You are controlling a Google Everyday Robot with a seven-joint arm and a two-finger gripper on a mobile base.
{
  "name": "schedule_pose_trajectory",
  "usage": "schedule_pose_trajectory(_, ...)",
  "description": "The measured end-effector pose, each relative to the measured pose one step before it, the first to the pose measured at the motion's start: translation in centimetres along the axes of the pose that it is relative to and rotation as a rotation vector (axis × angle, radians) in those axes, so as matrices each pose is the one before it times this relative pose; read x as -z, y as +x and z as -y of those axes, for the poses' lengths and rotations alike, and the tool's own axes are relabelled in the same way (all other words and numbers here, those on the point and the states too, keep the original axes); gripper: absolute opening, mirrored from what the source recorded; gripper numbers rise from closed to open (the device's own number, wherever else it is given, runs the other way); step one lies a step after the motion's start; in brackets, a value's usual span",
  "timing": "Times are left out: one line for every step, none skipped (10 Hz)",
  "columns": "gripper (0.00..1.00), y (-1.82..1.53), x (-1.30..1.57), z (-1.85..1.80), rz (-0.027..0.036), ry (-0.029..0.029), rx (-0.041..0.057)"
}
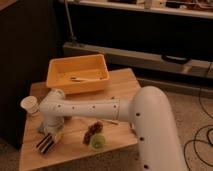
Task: Wipe table surface with eraser
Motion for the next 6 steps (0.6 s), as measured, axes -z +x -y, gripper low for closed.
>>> schedule_pose_trajectory(0.00, -1.421, 1.213, -0.637, 0.00141, -0.01390, -0.01582)
schedule_pose_trajectory(0.00, -0.835, 0.316, -0.214, 0.00009, -0.00116, -0.01326)
schedule_pose_trajectory(0.00, -0.695, -0.042, 0.163, -0.00155, 0.00146, -0.01670)
schedule_pose_trajectory(0.00, -1.110, -0.311, 1.014, -0.00239, 0.00138, -0.03516)
schedule_pose_trajectory(0.00, -0.867, -0.132, 1.105, -0.00175, -0.00060, -0.02850)
schedule_pose_trajectory(0.00, -0.739, -0.050, 1.105, -0.00035, -0.00171, -0.02289)
